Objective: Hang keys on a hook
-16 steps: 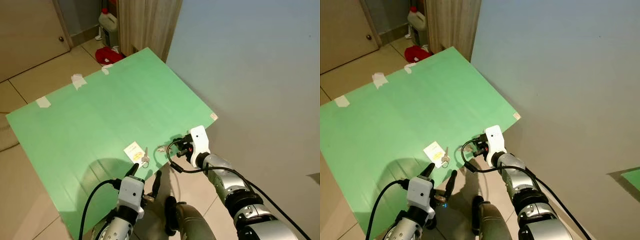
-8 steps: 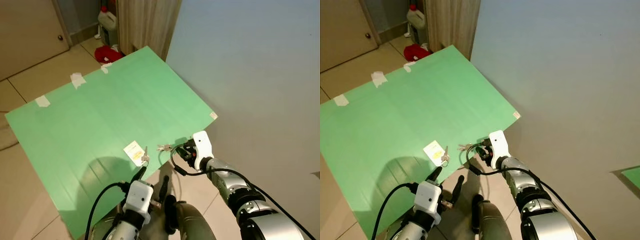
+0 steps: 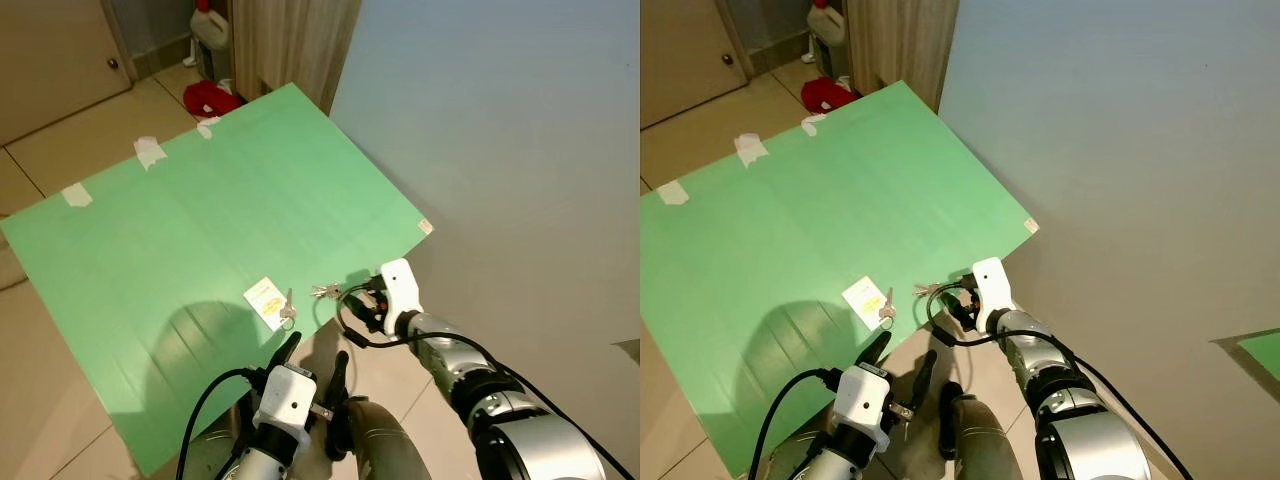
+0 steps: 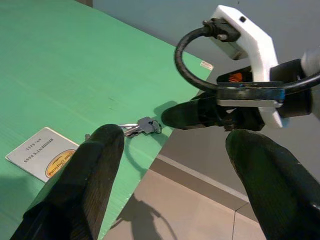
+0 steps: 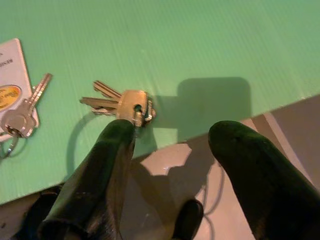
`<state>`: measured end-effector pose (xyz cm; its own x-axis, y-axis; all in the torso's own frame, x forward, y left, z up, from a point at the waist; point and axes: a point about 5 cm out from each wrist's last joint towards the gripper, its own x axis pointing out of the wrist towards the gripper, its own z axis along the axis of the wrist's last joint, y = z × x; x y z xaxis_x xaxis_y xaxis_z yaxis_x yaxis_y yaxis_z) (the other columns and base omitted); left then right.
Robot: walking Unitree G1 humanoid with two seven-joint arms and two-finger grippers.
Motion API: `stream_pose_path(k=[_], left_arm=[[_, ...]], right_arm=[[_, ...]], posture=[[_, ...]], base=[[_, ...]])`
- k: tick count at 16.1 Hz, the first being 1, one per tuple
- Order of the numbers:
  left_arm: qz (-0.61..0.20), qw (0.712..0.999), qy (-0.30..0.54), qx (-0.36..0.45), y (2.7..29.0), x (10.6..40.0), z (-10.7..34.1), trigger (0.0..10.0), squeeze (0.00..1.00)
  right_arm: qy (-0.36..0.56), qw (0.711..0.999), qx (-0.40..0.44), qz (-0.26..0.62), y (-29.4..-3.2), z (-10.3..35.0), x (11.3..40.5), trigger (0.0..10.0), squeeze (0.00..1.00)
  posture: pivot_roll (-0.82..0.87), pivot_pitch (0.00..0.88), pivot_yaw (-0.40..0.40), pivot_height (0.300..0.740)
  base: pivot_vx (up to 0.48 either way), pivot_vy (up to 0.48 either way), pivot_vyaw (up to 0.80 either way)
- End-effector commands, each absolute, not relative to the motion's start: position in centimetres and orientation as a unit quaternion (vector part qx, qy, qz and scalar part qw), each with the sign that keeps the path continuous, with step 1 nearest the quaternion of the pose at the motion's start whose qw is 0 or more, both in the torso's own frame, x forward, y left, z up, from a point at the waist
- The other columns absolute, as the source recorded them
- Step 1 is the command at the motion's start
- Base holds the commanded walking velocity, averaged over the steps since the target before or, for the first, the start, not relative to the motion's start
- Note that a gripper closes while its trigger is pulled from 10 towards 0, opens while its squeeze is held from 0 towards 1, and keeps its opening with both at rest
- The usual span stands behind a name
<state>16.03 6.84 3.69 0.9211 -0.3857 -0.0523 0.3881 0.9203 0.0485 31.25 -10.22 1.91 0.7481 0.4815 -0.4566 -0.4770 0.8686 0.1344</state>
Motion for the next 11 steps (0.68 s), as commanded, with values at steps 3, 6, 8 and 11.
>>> stream_pose_path(k=[3, 6, 8, 11], left_arm=[[-0.206, 0.978, 0.039, 0.024, 6.1, 14.7, 3.5, 10.0, 0.00], [-0.202, 0.978, 0.041, 0.026, 6.1, 14.3, 3.7, 10.0, 0.00], [-0.200, 0.978, 0.043, 0.027, 6.1, 14.0, 3.8, 10.0, 0.00], [-0.196, 0.979, 0.047, 0.029, 6.2, 13.9, 3.8, 10.0, 0.00]], right_arm=[[0.270, 0.935, 0.024, 0.230, -10.8, 1.2, 30.9, 10.0, 1.00], [0.279, 0.934, 0.032, 0.220, -10.6, 1.0, 30.8, 10.0, 0.00], [0.281, 0.935, 0.027, 0.216, -10.6, 0.9, 30.8, 10.0, 0.00], [0.282, 0.935, 0.029, 0.215, -10.4, 0.9, 30.7, 10.0, 0.00]], posture=[[-0.06, 0.378, -0.197, 0.740], [-0.05, 0.393, -0.196, 0.740], [-0.04, 0.402, -0.195, 0.740], [-0.04, 0.405, -0.197, 0.740]], base=[[0.000, 0.000, 0.00], [0.000, 0.000, 0.00], [0.000, 0.000, 0.00], [0.000, 0.000, 0.00]])
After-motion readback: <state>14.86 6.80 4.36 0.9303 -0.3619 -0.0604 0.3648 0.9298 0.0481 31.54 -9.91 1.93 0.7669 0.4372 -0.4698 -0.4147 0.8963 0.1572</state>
